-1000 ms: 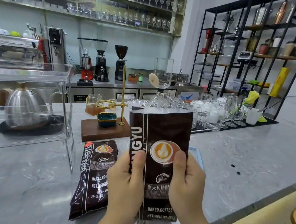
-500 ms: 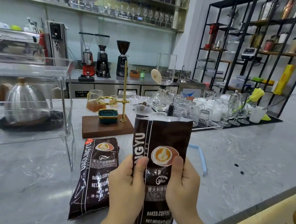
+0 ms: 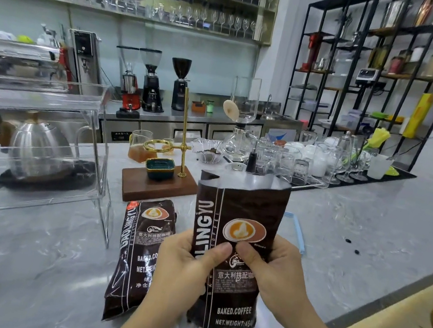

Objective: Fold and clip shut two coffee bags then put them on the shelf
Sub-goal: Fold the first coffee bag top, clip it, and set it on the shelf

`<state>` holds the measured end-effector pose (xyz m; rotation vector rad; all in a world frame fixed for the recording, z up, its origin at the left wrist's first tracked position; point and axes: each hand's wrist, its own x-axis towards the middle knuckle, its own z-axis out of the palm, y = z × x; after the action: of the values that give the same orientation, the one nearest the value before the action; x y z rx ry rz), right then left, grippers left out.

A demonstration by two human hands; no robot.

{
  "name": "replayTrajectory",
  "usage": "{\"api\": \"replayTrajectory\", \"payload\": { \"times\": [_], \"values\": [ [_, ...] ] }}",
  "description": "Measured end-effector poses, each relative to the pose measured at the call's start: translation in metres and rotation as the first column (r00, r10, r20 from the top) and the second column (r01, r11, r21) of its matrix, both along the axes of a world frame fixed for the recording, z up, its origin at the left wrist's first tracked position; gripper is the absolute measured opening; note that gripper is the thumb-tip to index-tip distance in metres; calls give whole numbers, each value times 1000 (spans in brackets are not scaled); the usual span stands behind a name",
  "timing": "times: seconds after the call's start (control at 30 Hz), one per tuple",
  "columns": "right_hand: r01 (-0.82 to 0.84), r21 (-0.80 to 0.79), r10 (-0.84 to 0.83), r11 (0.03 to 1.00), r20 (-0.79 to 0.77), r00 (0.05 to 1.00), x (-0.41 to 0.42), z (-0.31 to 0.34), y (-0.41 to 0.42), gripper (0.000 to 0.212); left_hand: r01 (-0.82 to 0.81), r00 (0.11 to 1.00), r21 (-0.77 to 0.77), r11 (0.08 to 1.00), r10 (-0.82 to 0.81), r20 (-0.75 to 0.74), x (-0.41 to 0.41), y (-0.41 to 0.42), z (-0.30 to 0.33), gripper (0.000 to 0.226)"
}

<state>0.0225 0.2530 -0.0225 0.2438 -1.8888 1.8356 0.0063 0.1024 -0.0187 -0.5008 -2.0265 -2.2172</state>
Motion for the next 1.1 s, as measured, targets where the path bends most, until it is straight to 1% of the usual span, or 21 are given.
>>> {"api": "replayTrajectory", "payload": {
  "times": [0.17, 0.3, 0.37, 0.47, 0.53, 0.6, 0.7, 0.8, 0.83, 0.93, 1.0, 1.1],
  "values": [
    [-21, -27, 21, 999, 7, 1000, 2, 4, -1, 21, -7, 1000, 11, 1000, 7, 13, 3, 2, 7, 22],
    [-29, -25, 28, 999, -52, 998, 3, 20, 2, 19, -27, 997, 57, 998, 31, -69, 3, 2, 17, 23],
    [-30, -25, 29, 999, -63, 998, 2, 20, 3, 20, -30, 997, 66, 997, 34, -63, 1, 3, 15, 22],
    [-15, -16, 16, 1000, 40, 999, 3, 8, 1, 35, -24, 1000, 13, 1000, 24, -9, 4, 4, 7, 24],
    [-23, 7, 23, 1000, 63, 998, 4, 10, 5, 39, -16, 1000, -22, 1000, 16, -4, 5, 4, 9, 23],
    [-37, 63, 30, 997, 97, 995, 3, 13, 12, 30, 0, 1000, -101, 995, 0, -3, 0, 3, 13, 20],
    [-112, 28, 109, 993, 75, 991, 6, 29, 17, 17, 14, 1000, -142, 990, -17, -20, 1, 0, 27, 31],
    [-146, -31, 147, 989, 3, 989, 6, 46, 23, 32, 8, 996, -104, 995, -17, -86, 4, 0, 43, 28],
    [-154, -35, 154, 987, -4, 988, 6, 50, 24, 33, 0, 994, -86, 996, -9, -106, 4, 1, 46, 27],
    [-180, -36, 180, 983, -20, 984, 4, 55, 24, 23, -46, 992, -49, 998, 40, -124, 2, 0, 52, 36],
    [-180, -20, 178, 984, -53, 983, 4, 54, 24, 20, -45, 989, -54, 998, 37, -145, 2, 1, 53, 39],
    [-203, -10, 202, 979, -56, 978, 4, 56, 26, 23, 2, 990, -39, 999, -8, -143, -1, -4, 55, 33]
  ]
}}
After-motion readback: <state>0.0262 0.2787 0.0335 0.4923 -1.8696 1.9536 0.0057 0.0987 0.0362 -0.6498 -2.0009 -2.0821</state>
